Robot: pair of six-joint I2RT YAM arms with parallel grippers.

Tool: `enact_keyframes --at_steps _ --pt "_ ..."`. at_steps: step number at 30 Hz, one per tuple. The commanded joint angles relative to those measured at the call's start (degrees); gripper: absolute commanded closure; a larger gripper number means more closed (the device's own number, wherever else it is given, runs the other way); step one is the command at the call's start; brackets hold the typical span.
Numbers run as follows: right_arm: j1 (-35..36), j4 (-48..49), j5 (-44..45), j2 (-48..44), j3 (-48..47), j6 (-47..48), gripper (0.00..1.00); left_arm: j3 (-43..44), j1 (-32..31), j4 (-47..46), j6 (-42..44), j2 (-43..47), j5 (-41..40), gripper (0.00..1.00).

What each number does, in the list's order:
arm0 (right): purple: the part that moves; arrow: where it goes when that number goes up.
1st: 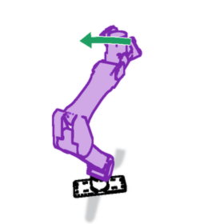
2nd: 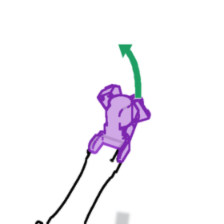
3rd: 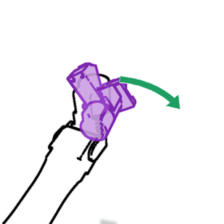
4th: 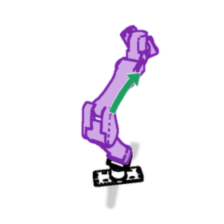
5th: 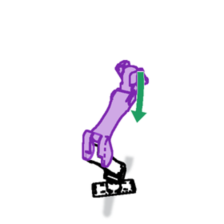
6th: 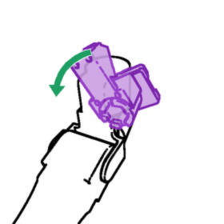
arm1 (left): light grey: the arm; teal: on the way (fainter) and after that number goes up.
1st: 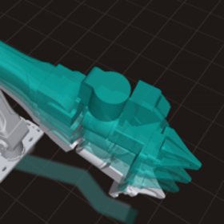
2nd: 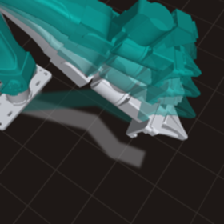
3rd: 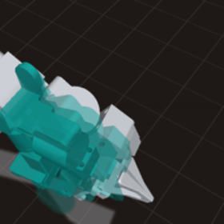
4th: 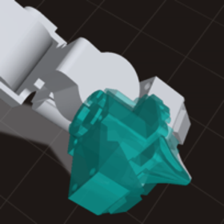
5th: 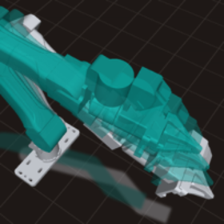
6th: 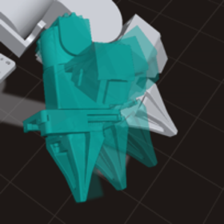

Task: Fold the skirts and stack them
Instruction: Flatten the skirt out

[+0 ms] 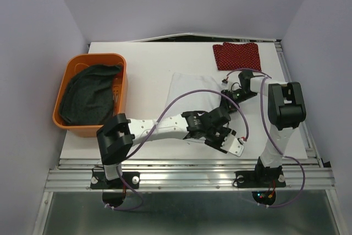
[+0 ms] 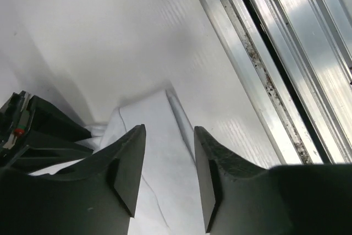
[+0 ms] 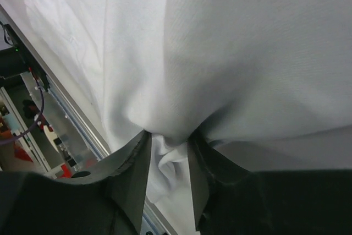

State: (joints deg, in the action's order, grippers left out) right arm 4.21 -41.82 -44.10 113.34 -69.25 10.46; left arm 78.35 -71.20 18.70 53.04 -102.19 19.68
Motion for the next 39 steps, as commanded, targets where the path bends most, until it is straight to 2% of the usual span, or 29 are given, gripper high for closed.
enact_keyframes --at_steps 1,3,4,6,8,11,15,18,19,23,25,27,28,29,30,31,32,33,34,35,36,37,39 --pt "0.3 -0.5 1.0 -2.5 -3.2 2.5 0.54 -1.8 3.4 -2.3 -11.2 7.3 2.2 0.46" --pt "0.3 -2.1 -0.1 -5.0 -5.2 3.2 0.47 -2.6 6.4 -2.8 -18.6 11.0 3.1 0.45" --pt "0.3 -3.9 0.0 -5.8 -6.3 3.3 0.43 -2.9 10.7 -2.8 -20.9 12.1 4.4 0.45" --pt "0.3 -5.7 0.8 -8.7 -9.8 3.8 0.42 -4.4 16.0 -1.7 -24.5 14.7 6.5 0.46" --pt "0.3 -6.9 4.5 -11.1 -11.5 2.9 0.41 -5.2 24.0 1.2 -28.1 15.4 6.8 0.48" --pt "0.3 -6.3 10.5 -16.1 -10.0 0.0 0.38 -6.6 35.6 2.7 -34.7 15.2 8.1 0.51" --pt "0.3 -9.3 12.8 -18.8 -4.7 -1.3 0.37 -12.8 44.2 2.0 -42.1 16.6 9.5 0.51" --pt "0.3 -10.1 11.2 -21.0 2.7 -4.8 0.36 -17.8 45.3 0.2 -46.7 18.7 8.0 0.51" --pt "0.3 -7.2 9.7 -21.6 6.6 -6.7 0.37 -19.1 45.4 -0.4 -47.8 19.1 7.5 0.51" --pt "0.8 -5.7 9.7 -23.5 7.5 -8.7 0.32 -27.0 46.2 -4.6 -52.7 21.7 6.0 0.51" --pt "0.8 -10.1 6.5 -21.5 5.6 -2.1 0.32 -27.3 47.5 -4.6 -51.7 21.9 9.4 0.50" --pt "0.8 -12.2 7.5 -21.0 2.2 9.3 0.32 -25.5 48.1 -2.3 -46.4 22.1 11.4 0.51" --pt "0.8 -11.3 10.6 -22.6 1.9 14.2 0.32 -24.3 48.1 -0.8 -38.6 22.2 13.3 0.51" --pt "0.8 -9.1 13.0 -25.3 4.8 24.6 0.33 -20.9 48.1 4.6 -33.1 21.8 14.6 0.51" --pt "0.8 -5.9 15.1 -28.9 7.7 31.2 0.33 -19.4 48.1 7.6 -26.9 21.7 15.8 0.51" --pt "0.8 -3.1 16.6 -36.9 11.3 37.8 0.33 -18.2 48.1 10.7 -20.6 21.6 16.3 0.51" --pt "0.8 2.7 18.2 -41.0 15.2 45.0 0.32 -17.5 47.9 14.3 -8.9 21.7 14.4 0.51" --pt "0.8 5.1 18.0 -44.9 23.2 59.3 0.33 -17.8 47.9 15.0 -3.5 22.5 13.0 0.50" --pt "0.8 8.9 16.3 -52.6 27.3 64.6 0.33 -18.7 47.9 15.1 1.8 23.3 10.1 0.50" --pt "0.8 10.6 14.7 -56.1 31.0 70.0 0.33 -20.1 48.0 14.9 7.0 24.2 8.9 0.49" --pt "0.8 11.4 12.6 -59.3 36.2 79.3 0.33 -23.1 48.1 14.1 17.1 26.7 8.3 0.47" --pt "0.8 9.9 8.2 -63.4 37.9 83.7 0.33 -24.8 48.1 13.0 20.2 27.8 7.0 0.46" --pt "0.8 8.4 4.3 -66.0 40.3 92.7 0.33 -27.4 47.7 10.3 25.2 29.8 6.8 0.44"
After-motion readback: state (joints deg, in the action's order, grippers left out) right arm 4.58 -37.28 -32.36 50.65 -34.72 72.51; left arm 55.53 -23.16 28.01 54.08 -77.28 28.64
